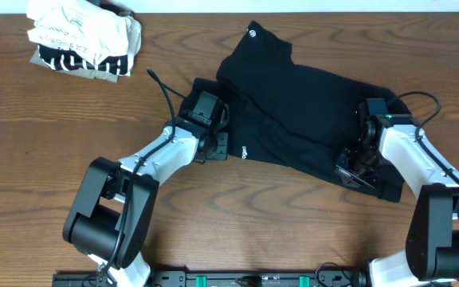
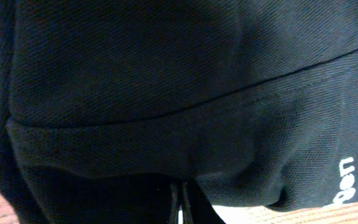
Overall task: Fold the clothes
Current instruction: 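Pull the shirt edges apart with both grippers to straighten the fold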
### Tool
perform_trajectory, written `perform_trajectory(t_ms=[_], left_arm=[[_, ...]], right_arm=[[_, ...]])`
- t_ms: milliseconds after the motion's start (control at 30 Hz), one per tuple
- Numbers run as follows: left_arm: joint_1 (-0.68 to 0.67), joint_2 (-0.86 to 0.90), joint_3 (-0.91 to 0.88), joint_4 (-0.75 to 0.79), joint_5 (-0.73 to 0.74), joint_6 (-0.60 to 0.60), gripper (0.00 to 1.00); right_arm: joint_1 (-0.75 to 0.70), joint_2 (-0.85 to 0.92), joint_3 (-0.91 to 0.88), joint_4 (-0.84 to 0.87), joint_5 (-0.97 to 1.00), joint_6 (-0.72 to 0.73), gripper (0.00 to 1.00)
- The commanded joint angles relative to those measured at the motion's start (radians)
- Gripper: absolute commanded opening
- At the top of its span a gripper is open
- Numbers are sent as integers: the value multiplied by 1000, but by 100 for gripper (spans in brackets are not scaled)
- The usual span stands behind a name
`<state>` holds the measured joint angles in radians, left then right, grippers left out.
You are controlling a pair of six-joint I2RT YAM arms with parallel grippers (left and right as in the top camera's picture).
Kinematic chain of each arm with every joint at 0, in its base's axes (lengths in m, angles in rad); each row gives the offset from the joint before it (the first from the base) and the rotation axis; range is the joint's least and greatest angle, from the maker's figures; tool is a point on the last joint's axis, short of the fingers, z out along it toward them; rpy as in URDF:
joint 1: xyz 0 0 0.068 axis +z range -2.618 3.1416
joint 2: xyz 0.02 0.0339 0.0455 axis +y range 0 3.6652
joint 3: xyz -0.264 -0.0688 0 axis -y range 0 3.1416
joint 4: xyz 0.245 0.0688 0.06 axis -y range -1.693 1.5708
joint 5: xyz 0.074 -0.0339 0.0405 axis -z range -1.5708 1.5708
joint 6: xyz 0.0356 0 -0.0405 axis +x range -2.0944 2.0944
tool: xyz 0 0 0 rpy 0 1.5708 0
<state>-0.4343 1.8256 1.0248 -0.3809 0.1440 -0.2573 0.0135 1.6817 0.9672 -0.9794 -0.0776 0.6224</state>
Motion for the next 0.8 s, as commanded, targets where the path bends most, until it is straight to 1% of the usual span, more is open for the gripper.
perform_trajectory(t_ms=[0,233,400,767], left_arm=[[18,17,15,-10,-34,10,6],[59,17,15,-33,-34,10,6],[94,17,15,-46,-34,10,6],[161,17,15,-55,-34,14,6]], right_arm=[[-17,-15,-36,14,31,-10,3],[-66,-15,-112,107,51,-10,4],[-116,-15,-114,117,52,-30,5],[-213,-15,-114,127,104,-106,11]])
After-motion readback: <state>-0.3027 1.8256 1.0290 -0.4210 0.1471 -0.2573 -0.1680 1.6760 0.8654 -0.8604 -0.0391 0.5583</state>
